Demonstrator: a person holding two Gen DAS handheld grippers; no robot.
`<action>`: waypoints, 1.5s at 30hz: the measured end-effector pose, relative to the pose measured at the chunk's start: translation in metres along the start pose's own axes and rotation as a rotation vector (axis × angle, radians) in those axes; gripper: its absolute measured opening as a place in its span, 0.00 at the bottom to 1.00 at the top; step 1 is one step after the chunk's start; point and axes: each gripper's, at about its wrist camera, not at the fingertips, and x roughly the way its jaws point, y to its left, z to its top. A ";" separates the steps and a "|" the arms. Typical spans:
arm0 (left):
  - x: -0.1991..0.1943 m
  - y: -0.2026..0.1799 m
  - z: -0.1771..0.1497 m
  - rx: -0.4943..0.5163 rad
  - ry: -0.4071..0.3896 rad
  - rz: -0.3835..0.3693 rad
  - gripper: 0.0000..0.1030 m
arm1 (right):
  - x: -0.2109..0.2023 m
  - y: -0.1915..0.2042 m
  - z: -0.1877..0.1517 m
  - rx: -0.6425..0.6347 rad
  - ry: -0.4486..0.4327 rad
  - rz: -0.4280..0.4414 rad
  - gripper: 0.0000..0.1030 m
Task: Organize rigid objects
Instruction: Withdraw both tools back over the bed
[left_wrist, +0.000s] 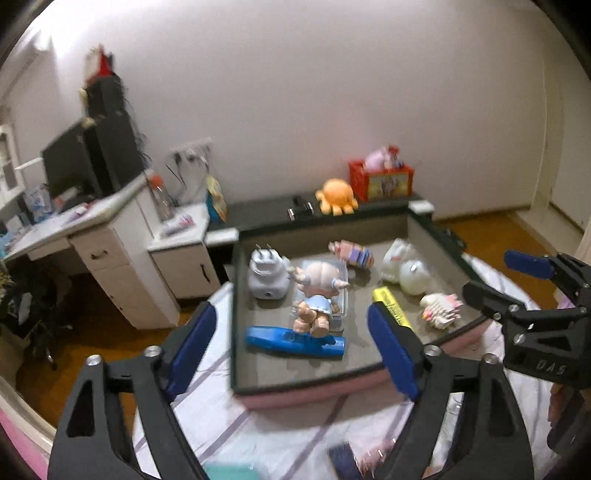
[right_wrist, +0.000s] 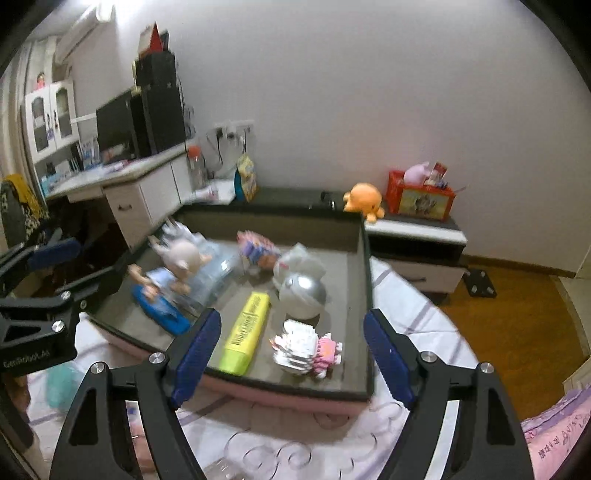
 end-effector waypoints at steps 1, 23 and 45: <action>-0.014 0.001 -0.001 -0.005 -0.029 0.006 0.94 | -0.014 0.003 0.000 -0.001 -0.027 -0.004 0.79; -0.243 -0.035 -0.095 -0.001 -0.403 0.171 1.00 | -0.262 0.077 -0.090 -0.062 -0.437 -0.109 1.00; -0.232 -0.035 -0.125 -0.011 -0.316 0.105 1.00 | -0.268 0.076 -0.126 -0.021 -0.380 -0.091 1.00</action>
